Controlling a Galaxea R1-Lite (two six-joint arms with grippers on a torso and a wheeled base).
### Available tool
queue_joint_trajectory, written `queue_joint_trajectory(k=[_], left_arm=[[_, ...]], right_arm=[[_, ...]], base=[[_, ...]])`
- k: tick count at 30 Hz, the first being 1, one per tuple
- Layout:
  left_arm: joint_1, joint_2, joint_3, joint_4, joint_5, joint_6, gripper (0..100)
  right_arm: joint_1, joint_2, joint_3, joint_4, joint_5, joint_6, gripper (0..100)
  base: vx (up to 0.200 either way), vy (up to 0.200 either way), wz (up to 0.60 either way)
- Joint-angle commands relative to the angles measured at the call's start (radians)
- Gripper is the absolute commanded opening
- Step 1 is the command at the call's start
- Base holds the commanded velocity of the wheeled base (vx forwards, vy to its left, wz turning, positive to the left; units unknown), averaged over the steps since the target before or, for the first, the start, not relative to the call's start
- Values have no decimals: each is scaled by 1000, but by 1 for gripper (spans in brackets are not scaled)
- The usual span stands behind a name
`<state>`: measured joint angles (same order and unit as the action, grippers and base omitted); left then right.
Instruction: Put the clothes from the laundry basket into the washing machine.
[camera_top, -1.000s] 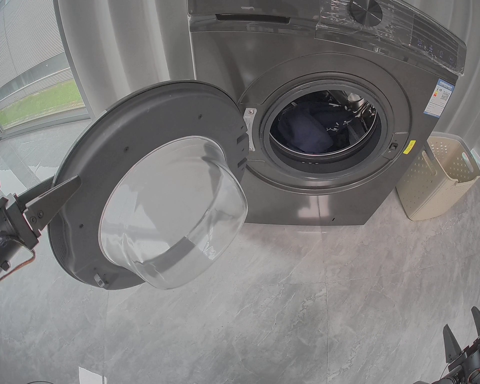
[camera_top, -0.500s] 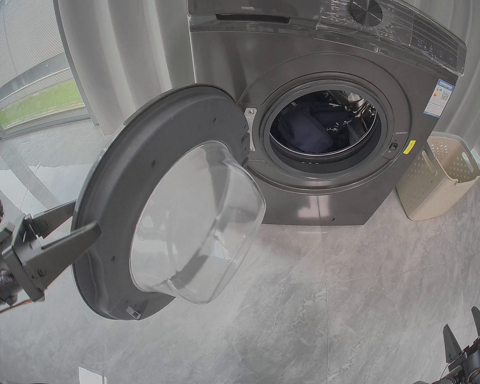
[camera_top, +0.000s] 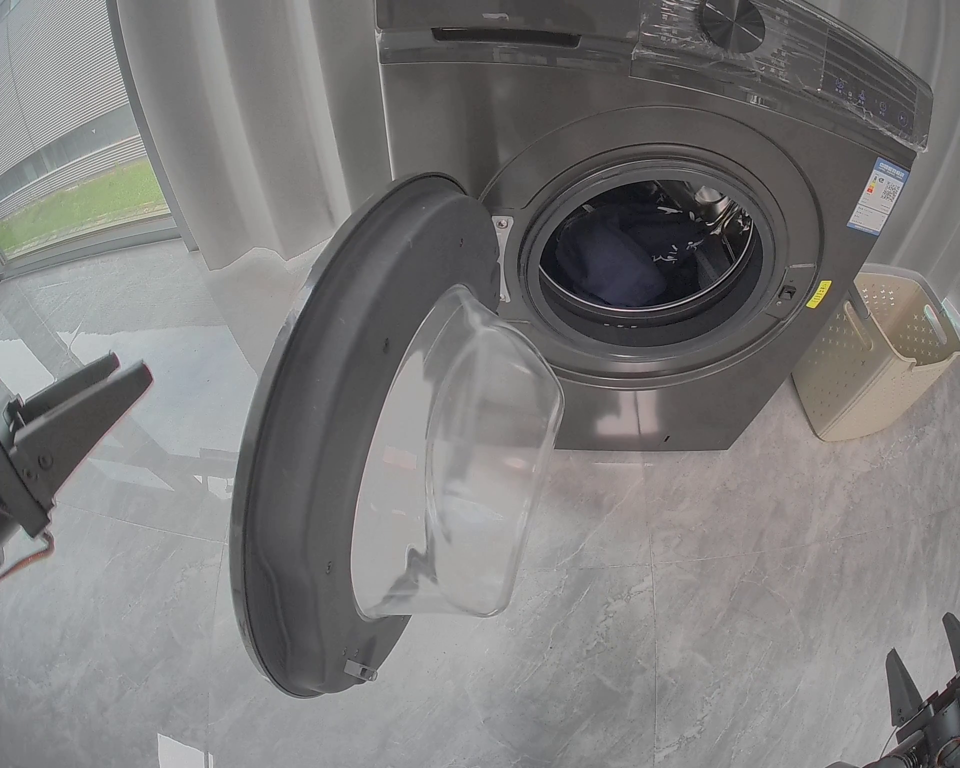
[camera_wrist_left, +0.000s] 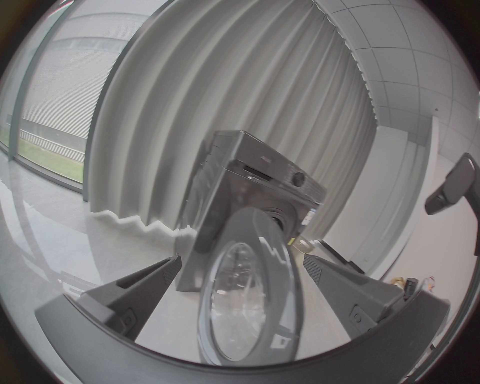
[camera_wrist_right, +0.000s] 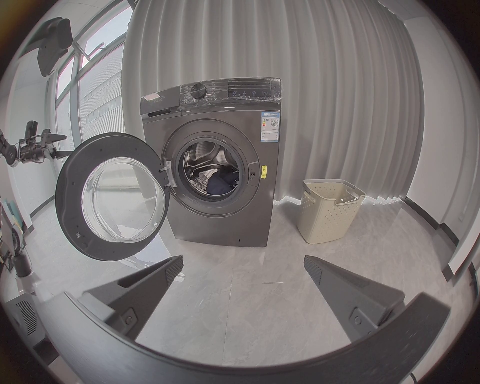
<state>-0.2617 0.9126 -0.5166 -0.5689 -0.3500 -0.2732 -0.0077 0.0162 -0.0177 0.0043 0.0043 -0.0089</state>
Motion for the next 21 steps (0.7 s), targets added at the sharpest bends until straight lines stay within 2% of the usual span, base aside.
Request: queue_joint_trajectory(k=[1,2,5,8,10,11,16,21], left_arm=[[82,57,-31,-6,14,3,100],[107,101,-19,-6,14,11,100],[94,152,-2,-5,14,31,100],[85,210,6,-6,14,86,100],[55,244,6,-8,14,117,100],[55,244,6,-8,14,117,100],[-67,285,-8,-14,42,118,100],[-160,338,-26,-43,100,117,100]], right_arm=[[0,-16,18,-1,0,0,100],[0,-16,18,0,0,0,100],[0,-16,18,0,0,0,100],[0,-16,18,0,0,1,100],[0,-16,18,0,0,1,100],[0,-16,18,0,0,1,100],[0,-16,18,0,0,0,100],[0,-16,18,0,0,0,100]], base=[[0,0,0],[0,0,0],[0,0,0],[0,0,0],[0,0,0],[0,0,0],[0,0,0],[0,0,0]])
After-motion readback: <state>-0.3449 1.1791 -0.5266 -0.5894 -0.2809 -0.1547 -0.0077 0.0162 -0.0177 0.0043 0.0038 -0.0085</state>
